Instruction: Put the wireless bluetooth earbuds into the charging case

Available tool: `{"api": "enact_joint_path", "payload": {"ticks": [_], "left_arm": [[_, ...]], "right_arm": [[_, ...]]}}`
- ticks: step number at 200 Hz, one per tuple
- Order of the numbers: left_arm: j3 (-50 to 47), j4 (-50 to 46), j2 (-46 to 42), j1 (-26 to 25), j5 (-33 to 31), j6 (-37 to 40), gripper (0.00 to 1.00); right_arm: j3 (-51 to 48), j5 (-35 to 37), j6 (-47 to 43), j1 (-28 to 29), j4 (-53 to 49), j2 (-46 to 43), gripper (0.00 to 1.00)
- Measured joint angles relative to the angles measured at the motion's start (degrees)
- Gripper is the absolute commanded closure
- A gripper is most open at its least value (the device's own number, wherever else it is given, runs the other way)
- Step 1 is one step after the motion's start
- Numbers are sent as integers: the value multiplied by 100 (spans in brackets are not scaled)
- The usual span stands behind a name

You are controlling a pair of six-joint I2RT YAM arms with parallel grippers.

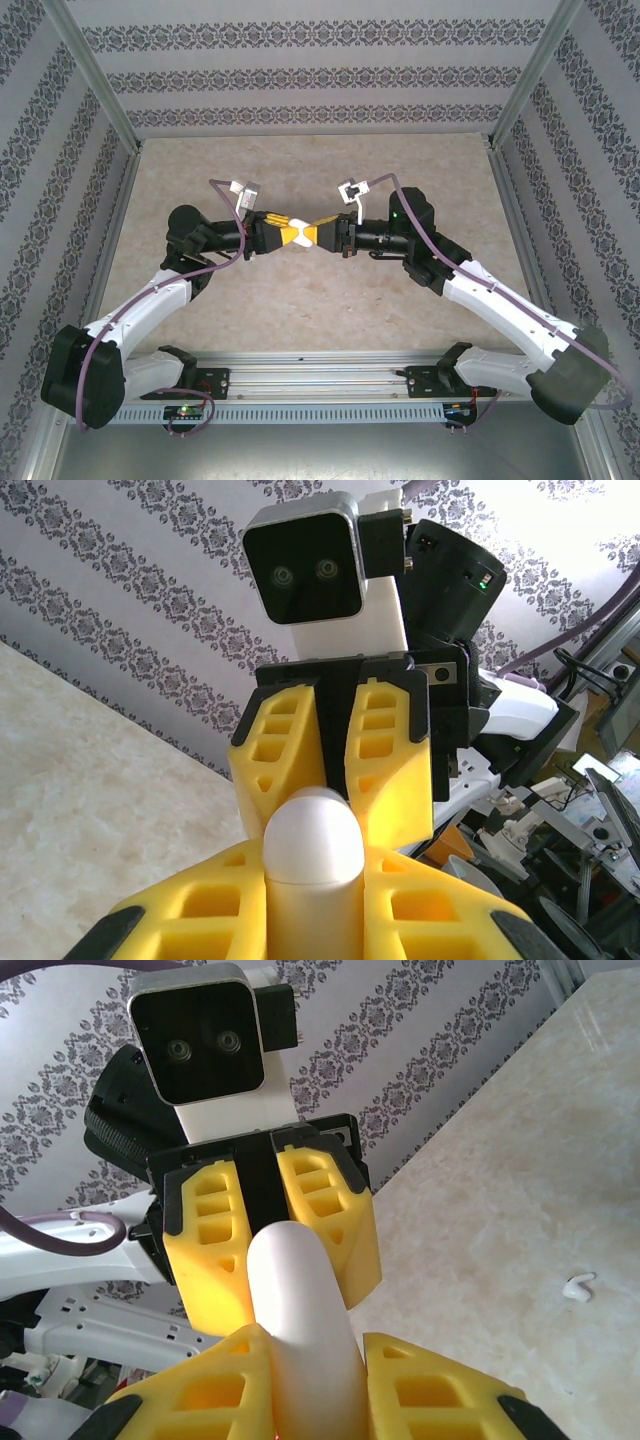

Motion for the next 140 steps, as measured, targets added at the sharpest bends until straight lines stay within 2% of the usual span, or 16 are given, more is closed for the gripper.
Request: {"api": "enact_joint_path", "payload": {"ticks": [33, 58, 85, 115, 140], "left_arm": [[17, 0, 20, -9, -28, 7, 91], [17, 4, 66, -2, -20, 9, 91], [17, 61, 63, -4, 2, 46, 91], [17, 31, 59, -4, -35, 243, 91], [17, -181, -9, -4, -164, 518, 91]], "right_arm": [[0, -59, 323, -186, 17, -13, 65], [-7, 247, 540, -483, -72, -98, 62], [-85, 564, 841, -702, -133, -127, 51], [-98, 675, 1222, -691, -201, -184, 38], [-229, 979, 1388, -378, -289, -522, 31]]}}
